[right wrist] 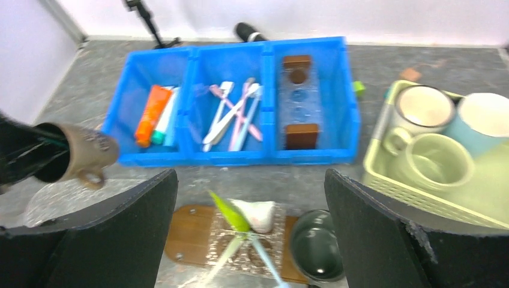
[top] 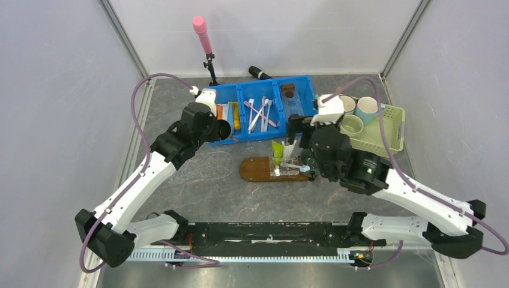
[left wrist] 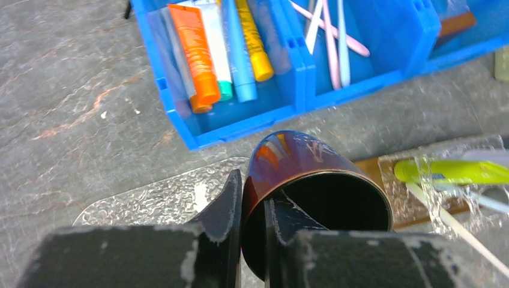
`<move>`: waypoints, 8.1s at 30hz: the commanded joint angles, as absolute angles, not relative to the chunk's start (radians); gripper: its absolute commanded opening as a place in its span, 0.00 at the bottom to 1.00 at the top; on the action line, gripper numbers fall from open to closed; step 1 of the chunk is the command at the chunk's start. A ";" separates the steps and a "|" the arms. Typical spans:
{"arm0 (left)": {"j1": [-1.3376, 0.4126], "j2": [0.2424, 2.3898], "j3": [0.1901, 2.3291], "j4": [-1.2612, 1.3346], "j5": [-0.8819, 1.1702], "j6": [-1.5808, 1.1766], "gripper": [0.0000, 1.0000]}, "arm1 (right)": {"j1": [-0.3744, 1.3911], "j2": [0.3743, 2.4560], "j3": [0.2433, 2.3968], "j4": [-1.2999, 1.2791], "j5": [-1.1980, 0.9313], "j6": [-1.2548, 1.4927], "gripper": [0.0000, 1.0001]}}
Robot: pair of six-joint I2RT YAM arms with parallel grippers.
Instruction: Prepare toiletry sets of a toothbrush and toothpaste on the tray
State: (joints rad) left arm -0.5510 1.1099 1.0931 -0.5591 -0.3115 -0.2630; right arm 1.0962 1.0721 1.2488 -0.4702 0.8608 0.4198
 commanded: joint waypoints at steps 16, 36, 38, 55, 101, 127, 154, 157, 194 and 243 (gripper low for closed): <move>-0.549 1.323 1.240 -0.701 0.353 0.190 0.02 | 1.092 0.738 1.066 -0.616 1.136 0.425 0.98; -0.697 1.598 1.275 -0.591 0.237 0.256 0.02 | 1.093 0.700 1.055 -0.638 1.293 0.366 0.98; -0.706 1.619 1.275 -0.587 0.229 0.259 0.02 | 1.093 0.704 1.054 -0.623 1.297 0.343 0.98; -0.712 1.678 1.237 -0.506 0.242 0.272 0.05 | 1.092 0.718 1.031 -0.565 1.310 0.290 0.98; -0.710 1.611 1.233 -0.574 0.233 0.304 0.41 | 1.093 0.715 1.020 -0.561 1.274 0.300 0.98; -0.713 1.641 1.319 -0.692 0.233 0.272 0.16 | 1.092 0.691 1.009 -0.583 1.256 0.353 0.98; -0.733 1.694 1.366 -0.725 0.177 0.262 0.34 | 1.092 0.692 1.000 -0.583 1.258 0.347 0.98; -0.733 1.691 1.365 -0.724 0.178 0.259 0.44 | 1.092 0.690 0.998 -0.583 1.255 0.347 0.98; -0.330 1.183 1.203 -0.542 -0.007 -0.300 1.00 | 1.092 0.722 1.022 -0.567 1.255 0.277 0.98; -0.328 0.677 1.015 -0.517 -0.373 -0.155 1.00 | 0.130 1.131 1.173 -0.507 0.348 0.267 0.98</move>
State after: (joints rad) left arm -0.3096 0.6884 1.0351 -0.5499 -0.4057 -0.1375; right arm 0.1890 1.0897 1.1290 -0.4984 0.4095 0.2485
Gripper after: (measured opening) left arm 0.993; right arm 0.979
